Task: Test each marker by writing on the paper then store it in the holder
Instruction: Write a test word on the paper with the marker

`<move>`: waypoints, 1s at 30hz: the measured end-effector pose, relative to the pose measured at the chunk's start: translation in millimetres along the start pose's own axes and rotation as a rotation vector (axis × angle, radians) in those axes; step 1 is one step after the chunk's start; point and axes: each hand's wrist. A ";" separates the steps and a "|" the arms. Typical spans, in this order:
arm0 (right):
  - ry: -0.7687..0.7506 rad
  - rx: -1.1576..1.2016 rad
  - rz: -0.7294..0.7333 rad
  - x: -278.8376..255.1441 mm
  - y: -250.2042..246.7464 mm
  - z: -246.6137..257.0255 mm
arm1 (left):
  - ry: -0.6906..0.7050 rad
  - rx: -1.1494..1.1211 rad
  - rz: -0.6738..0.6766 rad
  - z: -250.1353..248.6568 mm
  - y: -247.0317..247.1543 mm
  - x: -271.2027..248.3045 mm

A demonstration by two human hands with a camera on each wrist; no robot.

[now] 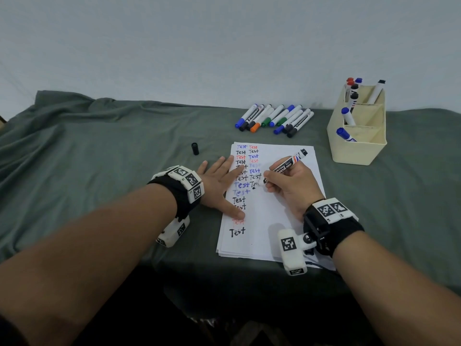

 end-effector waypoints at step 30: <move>-0.028 -0.130 -0.009 0.8 -2.4 -2.2 | -0.001 -0.020 0.008 1.3 0.7 0.2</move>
Point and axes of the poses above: each hand's wrist, its own x-axis towards the middle knuckle, its own y-axis out of the palm, z = x × y, and after that the axes turned 2 degrees about -y, right-handed
